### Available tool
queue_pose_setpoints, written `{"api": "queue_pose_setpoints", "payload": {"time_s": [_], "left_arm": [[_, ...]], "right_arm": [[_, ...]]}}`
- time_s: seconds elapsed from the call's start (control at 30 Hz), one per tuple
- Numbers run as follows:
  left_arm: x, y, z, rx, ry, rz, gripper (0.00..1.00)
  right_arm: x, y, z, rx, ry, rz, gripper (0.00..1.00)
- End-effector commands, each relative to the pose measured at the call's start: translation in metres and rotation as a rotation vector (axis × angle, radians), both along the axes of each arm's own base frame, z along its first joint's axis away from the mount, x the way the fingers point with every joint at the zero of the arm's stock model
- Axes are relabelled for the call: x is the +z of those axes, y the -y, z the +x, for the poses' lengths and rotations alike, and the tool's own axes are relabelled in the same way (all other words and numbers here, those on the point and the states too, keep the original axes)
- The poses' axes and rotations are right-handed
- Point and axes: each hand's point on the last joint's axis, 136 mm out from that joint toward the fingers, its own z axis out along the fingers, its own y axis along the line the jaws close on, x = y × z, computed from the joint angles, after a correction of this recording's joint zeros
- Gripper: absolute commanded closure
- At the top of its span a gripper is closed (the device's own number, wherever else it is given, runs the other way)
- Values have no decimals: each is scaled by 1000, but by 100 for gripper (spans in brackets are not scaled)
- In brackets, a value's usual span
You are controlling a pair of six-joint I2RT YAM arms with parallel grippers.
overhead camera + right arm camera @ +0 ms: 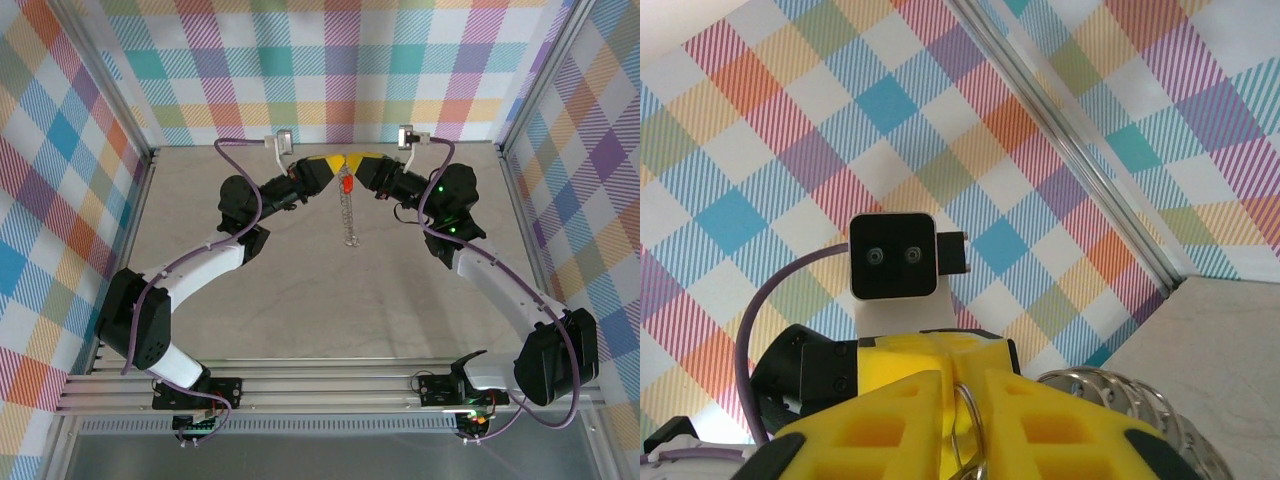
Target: Put the keys on the keyring
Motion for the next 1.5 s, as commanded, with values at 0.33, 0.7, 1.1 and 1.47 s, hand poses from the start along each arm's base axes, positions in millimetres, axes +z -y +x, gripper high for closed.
{"api": "queue_pose_setpoints", "payload": {"time_s": [0.33,0.7,1.1,1.47], "left_arm": [[28,-2,-10,-10,87,-56,100],[21,-5,-10,57,117,161,65],[7,-14,-13,-17,189,423,44],[-19,-7,-15,-160,172,517,60]], "right_arm": [[6,1,-6,14,42,2,100],[1,4,-12,98,47,-211,100],[-14,5,-29,289,68,-452,100],[-26,5,-16,281,40,-447,100]]}}
